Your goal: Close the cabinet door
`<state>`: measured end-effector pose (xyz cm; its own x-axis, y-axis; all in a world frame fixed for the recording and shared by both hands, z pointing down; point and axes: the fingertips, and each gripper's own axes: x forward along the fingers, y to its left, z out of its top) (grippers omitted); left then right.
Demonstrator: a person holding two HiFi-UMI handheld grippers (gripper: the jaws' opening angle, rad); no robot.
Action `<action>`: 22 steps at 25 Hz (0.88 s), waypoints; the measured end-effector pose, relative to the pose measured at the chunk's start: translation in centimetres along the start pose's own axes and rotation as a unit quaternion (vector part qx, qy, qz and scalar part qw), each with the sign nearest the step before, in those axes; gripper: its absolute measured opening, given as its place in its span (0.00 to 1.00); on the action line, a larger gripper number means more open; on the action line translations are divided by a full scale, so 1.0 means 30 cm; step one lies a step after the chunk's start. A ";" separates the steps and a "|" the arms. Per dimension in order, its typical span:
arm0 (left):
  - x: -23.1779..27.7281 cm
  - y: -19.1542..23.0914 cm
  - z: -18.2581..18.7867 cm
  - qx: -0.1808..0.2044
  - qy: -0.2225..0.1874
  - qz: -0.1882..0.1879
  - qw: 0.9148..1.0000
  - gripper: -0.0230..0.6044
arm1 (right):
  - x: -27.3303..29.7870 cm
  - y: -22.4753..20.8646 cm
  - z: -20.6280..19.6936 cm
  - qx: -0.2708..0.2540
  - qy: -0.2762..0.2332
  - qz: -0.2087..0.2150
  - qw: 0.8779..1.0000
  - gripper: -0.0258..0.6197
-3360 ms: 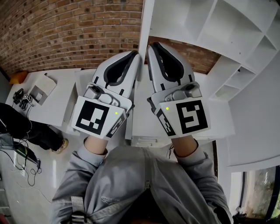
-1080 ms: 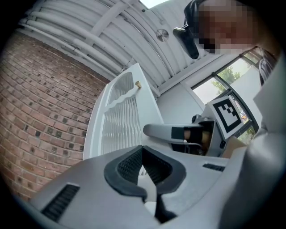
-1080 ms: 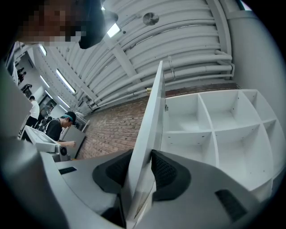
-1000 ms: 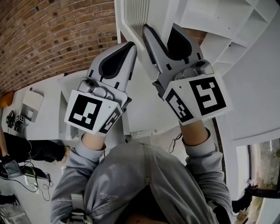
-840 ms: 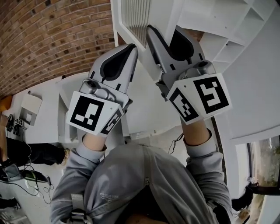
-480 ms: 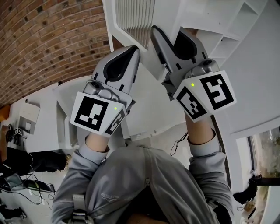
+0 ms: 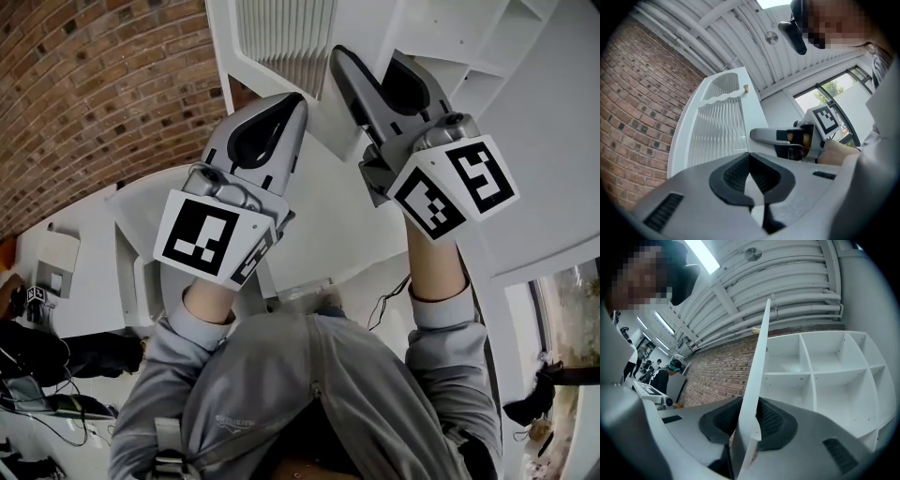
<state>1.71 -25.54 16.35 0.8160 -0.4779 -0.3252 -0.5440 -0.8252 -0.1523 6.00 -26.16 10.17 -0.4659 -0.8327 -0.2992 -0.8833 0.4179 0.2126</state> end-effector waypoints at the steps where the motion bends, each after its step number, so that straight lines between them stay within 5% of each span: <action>1: 0.005 -0.002 -0.003 -0.001 0.001 -0.002 1.000 0.05 | -0.001 -0.012 -0.001 0.003 0.000 0.001 1.000 0.21; 22: 0.295 0.016 -0.091 0.014 0.005 0.013 1.000 0.05 | 0.040 -0.316 -0.073 0.054 -0.014 0.094 0.994 0.21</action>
<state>9.21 -30.99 15.94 0.8029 -0.5026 -0.3206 -0.5707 -0.8034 -0.1700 13.92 -31.94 9.83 -0.6229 -0.7263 -0.2905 -0.7803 0.6030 0.1656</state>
